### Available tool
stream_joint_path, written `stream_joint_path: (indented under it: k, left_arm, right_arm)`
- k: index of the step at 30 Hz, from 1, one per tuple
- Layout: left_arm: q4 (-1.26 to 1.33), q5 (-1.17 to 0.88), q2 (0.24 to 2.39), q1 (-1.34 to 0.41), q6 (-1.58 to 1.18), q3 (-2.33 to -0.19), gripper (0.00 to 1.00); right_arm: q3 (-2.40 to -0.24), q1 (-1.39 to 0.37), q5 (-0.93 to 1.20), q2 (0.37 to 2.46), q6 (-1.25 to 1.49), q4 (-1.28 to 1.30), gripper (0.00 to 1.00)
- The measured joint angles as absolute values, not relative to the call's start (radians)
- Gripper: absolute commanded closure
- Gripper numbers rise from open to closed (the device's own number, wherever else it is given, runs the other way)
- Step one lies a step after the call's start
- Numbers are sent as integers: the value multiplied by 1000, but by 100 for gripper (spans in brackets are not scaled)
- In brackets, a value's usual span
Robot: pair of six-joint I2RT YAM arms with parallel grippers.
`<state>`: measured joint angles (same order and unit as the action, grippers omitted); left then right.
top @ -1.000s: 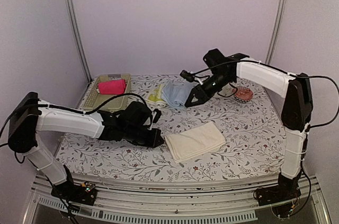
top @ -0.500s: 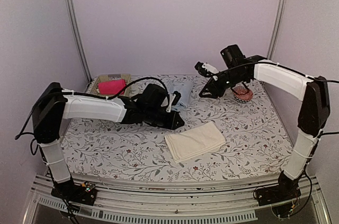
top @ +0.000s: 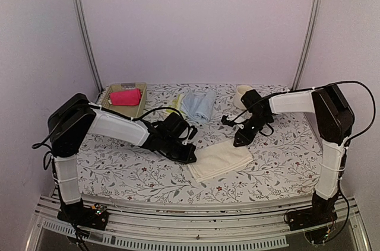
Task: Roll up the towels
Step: Rotate the towel at the center of the board.
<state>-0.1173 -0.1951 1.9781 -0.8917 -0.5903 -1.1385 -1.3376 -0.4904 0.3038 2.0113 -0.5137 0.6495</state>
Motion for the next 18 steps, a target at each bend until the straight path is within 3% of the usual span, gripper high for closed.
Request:
stream_joint_path:
  k: [10,18]
  left_arm:
    - [-156,-181,2009,-781,-519,-1195,100]
    - [-279,-122,2143,-694,-385,-1463,94]
  right_arm:
    - [-1146,-559,299,1880,-540,570,74]
    - [-1131,-775,578,1838,-599,812,70]
